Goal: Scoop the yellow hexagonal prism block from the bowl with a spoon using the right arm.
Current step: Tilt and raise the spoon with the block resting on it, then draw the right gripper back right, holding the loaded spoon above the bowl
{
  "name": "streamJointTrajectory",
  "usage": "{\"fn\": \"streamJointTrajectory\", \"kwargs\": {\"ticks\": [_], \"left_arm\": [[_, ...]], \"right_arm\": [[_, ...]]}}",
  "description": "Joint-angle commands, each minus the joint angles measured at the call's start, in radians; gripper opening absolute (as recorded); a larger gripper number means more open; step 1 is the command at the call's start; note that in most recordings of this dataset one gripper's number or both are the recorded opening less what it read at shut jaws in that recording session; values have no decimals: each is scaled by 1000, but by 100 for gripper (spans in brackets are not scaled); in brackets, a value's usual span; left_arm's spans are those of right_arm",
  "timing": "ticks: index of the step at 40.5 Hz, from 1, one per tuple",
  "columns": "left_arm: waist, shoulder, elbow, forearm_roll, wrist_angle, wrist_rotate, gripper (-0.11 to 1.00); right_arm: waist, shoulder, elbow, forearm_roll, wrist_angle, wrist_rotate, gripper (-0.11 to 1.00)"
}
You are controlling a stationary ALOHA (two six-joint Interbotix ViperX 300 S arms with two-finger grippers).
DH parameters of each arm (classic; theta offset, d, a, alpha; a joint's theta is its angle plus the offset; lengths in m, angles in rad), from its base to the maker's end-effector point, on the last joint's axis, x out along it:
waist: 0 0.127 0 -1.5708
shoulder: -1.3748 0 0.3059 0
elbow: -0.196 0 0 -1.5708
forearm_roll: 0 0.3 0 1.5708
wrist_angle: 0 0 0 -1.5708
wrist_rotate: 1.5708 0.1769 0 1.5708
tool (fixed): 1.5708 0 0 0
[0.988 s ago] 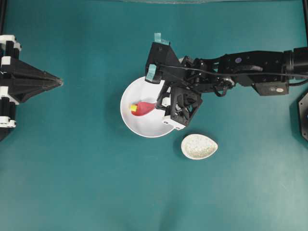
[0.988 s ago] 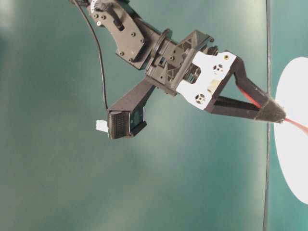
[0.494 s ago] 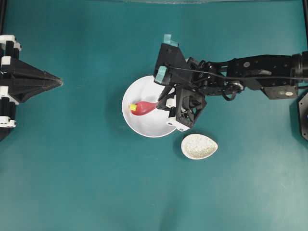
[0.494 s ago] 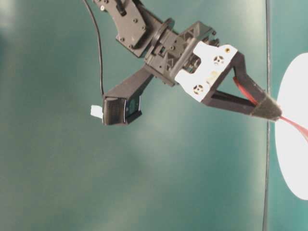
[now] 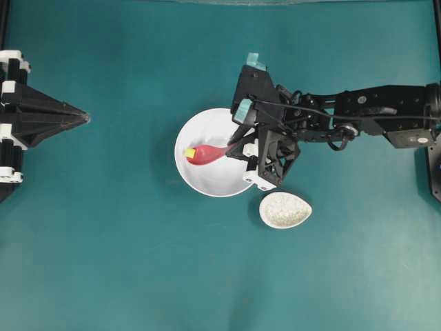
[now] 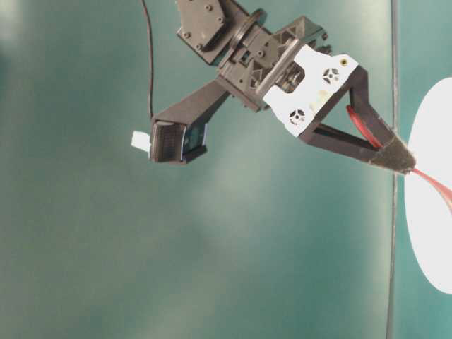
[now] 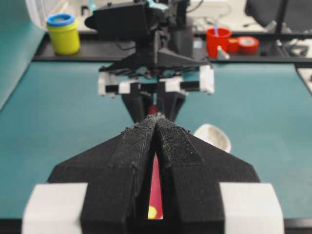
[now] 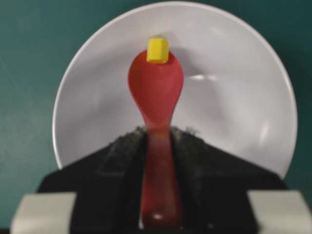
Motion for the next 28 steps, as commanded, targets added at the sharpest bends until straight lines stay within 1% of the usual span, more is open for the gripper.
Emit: {"fn": "streamJointTrajectory", "kwargs": {"ticks": [1, 20, 28], "left_arm": [[2, 5, -28, 3, -5, -2, 0], [2, 5, -28, 3, -5, -2, 0], [0, 5, -28, 3, -5, -3, 0]], "right_arm": [[6, -32, 2, 3, -44, -2, 24], [28, -52, 83, 3, -201, -2, 24], [37, -67, 137, 3, -298, -2, 24]]}}
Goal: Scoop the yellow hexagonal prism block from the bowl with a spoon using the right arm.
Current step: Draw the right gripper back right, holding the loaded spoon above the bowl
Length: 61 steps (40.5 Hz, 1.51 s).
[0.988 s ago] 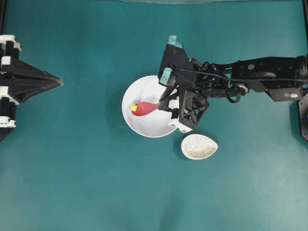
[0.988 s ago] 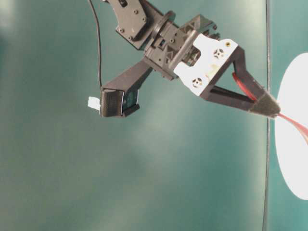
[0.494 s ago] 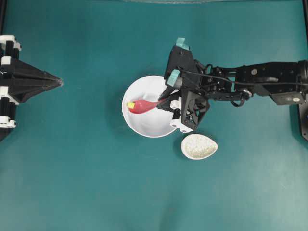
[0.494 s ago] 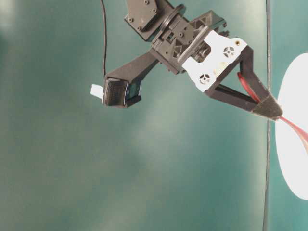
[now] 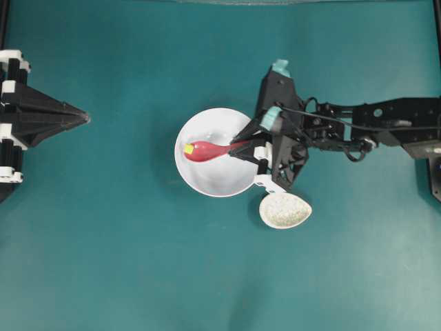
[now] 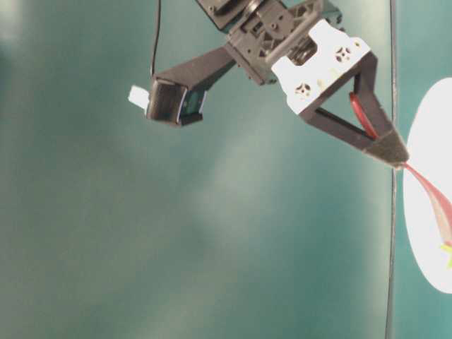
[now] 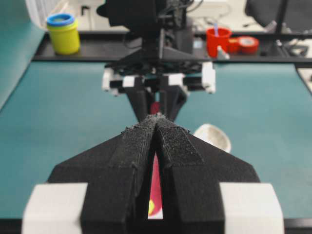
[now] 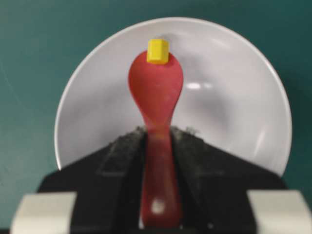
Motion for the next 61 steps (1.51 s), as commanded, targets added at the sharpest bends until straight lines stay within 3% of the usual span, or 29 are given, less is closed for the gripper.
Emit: {"fn": "streamJointTrajectory", "kwargs": {"ticks": [1, 30, 38, 52, 61], "left_arm": [[2, 5, -28, 3, -5, -2, 0], [2, 6, -28, 3, -6, -5, 0], [2, 8, -28, 3, -9, -5, 0], [2, 11, -28, 3, -5, -5, 0], [2, 6, -28, 3, 5, -9, 0]], "right_arm": [[9, -32, 11, 2, -54, 0, 24], [49, -32, 193, -3, -448, -11, 24], [54, -32, 224, -31, -535, -15, 24], [52, -55, 212, -48, -537, -26, 24], [49, -179, 195, -48, -434, -101, 24]]}}
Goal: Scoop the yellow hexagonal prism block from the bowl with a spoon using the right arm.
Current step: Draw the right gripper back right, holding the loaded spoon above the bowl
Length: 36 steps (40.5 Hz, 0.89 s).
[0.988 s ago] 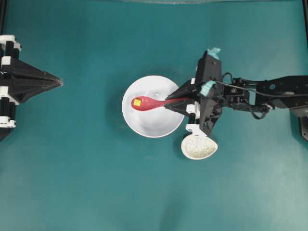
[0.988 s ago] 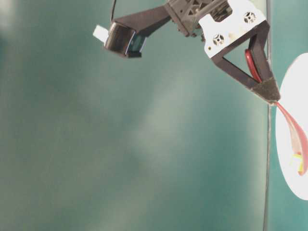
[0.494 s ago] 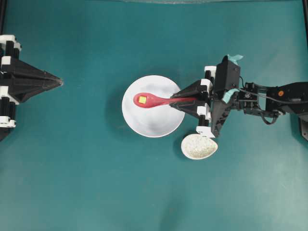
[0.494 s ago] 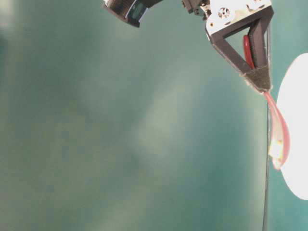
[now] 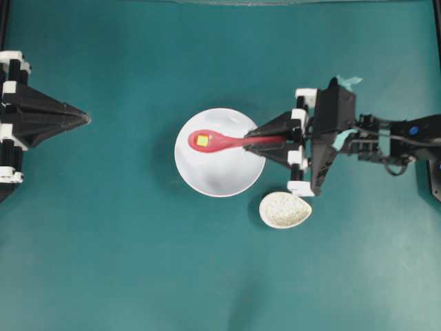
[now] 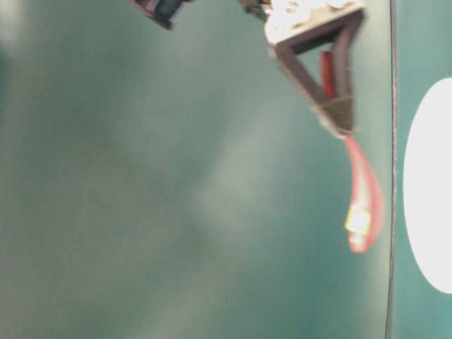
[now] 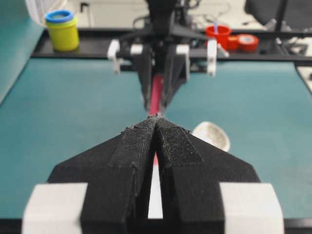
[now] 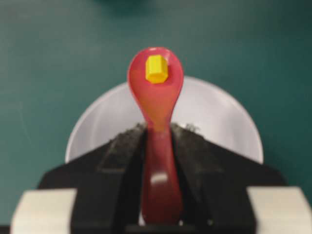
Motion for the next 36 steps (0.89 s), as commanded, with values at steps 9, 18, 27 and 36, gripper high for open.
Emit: {"fn": "streamJointTrajectory", "kwargs": {"ticks": [9, 18, 27, 36], "left_arm": [[2, 2, -28, 3, -5, 0, 0], [2, 2, -29, 3, -5, 11, 0], [2, 3, -28, 3, -2, 9, 0], [2, 9, -26, 3, 20, 9, 0]], "right_arm": [[-2, -212, -61, -3, 187, -81, 24], [-2, -278, -60, -3, 247, -87, 24], [-2, -275, -61, -3, 256, -86, 24], [-2, -273, -61, -3, 256, -84, 24]]}}
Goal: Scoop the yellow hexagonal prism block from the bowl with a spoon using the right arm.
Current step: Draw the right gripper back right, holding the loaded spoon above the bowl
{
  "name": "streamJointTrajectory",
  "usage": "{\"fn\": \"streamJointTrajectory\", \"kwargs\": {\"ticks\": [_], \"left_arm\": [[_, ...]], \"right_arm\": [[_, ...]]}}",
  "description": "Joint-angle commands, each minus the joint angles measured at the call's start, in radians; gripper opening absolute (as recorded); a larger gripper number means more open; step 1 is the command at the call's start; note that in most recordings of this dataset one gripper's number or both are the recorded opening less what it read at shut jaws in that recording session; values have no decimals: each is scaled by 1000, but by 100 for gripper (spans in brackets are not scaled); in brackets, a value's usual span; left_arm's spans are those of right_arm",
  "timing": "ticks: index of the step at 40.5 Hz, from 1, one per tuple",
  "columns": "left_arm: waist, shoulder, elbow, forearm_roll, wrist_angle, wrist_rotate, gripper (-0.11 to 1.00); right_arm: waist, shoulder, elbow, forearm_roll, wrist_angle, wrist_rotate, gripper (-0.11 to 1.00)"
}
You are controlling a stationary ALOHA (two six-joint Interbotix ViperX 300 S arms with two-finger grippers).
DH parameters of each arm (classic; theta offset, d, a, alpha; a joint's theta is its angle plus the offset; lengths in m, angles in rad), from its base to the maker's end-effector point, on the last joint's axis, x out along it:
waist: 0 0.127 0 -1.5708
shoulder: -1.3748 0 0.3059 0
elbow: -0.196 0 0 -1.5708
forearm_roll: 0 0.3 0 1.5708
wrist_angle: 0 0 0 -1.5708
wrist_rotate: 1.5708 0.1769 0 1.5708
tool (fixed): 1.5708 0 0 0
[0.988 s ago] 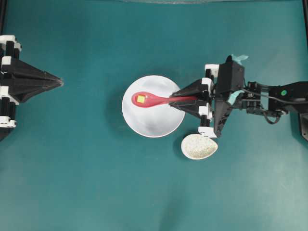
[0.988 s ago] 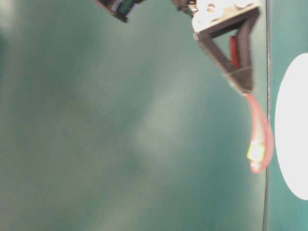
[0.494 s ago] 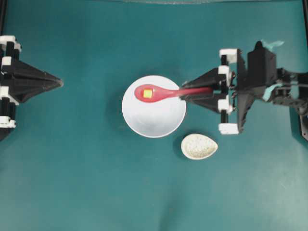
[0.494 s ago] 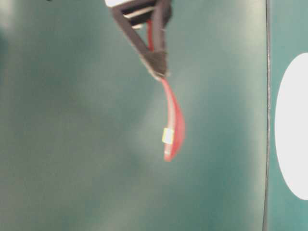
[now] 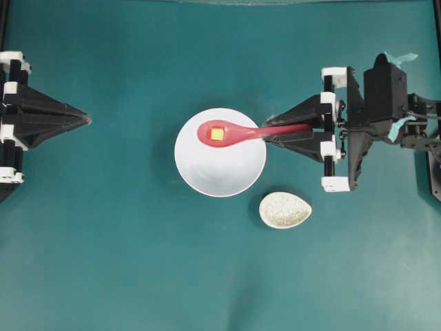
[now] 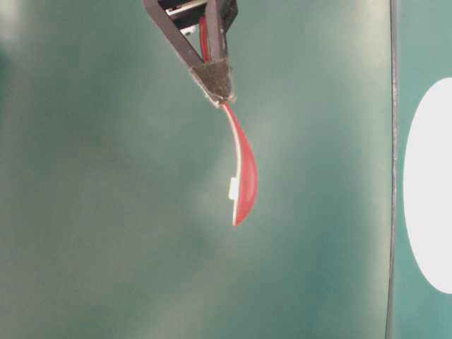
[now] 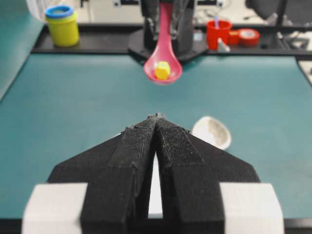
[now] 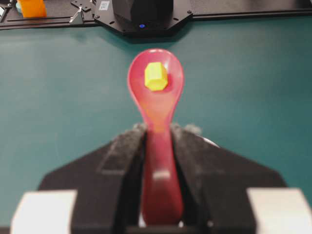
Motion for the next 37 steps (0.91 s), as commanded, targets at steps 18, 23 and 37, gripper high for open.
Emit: {"fn": "streamJointTrajectory", "kwargs": {"ticks": [18, 23, 37], "left_arm": [[2, 2, -26, 2, 6, 0, 0], [2, 2, -28, 3, 8, -2, 0], [2, 2, -28, 3, 8, 0, 0]], "right_arm": [[-2, -8, -20, -3, -5, -2, 24], [-2, -8, -20, -3, -3, -2, 24], [-2, -8, -20, -3, 3, -3, 24]]}}
